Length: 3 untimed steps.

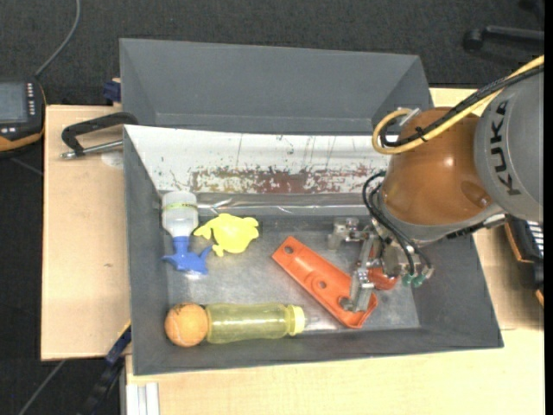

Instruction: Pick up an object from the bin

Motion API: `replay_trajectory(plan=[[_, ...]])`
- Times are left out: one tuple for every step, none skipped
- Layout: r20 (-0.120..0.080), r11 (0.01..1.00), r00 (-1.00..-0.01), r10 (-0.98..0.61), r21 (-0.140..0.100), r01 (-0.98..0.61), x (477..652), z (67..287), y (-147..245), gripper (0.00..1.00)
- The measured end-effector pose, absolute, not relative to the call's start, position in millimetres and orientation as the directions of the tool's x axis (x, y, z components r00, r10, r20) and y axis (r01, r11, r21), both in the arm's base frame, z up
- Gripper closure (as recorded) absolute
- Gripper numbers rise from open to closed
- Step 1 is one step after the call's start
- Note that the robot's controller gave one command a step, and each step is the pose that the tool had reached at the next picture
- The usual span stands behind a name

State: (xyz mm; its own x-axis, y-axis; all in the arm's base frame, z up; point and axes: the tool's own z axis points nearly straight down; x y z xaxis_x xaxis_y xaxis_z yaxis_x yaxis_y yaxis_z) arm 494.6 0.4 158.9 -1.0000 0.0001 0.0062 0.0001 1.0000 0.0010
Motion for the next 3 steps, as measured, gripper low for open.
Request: replay_trajectory(plan=[[-0.002, 1.0, -1.0, 0.0, 0.001, 0.0, 496.5, 162.9, 0.4, 0.0], [-0.003, 0.998, -0.998, -0.064, 0.001, -0.064, 503.7, 106.0, -11.1, 0.0], [-0.003, 0.996, -0.996, -0.087, 0.002, -0.087, 505.9, 67.5, -13.6, 0.0]])
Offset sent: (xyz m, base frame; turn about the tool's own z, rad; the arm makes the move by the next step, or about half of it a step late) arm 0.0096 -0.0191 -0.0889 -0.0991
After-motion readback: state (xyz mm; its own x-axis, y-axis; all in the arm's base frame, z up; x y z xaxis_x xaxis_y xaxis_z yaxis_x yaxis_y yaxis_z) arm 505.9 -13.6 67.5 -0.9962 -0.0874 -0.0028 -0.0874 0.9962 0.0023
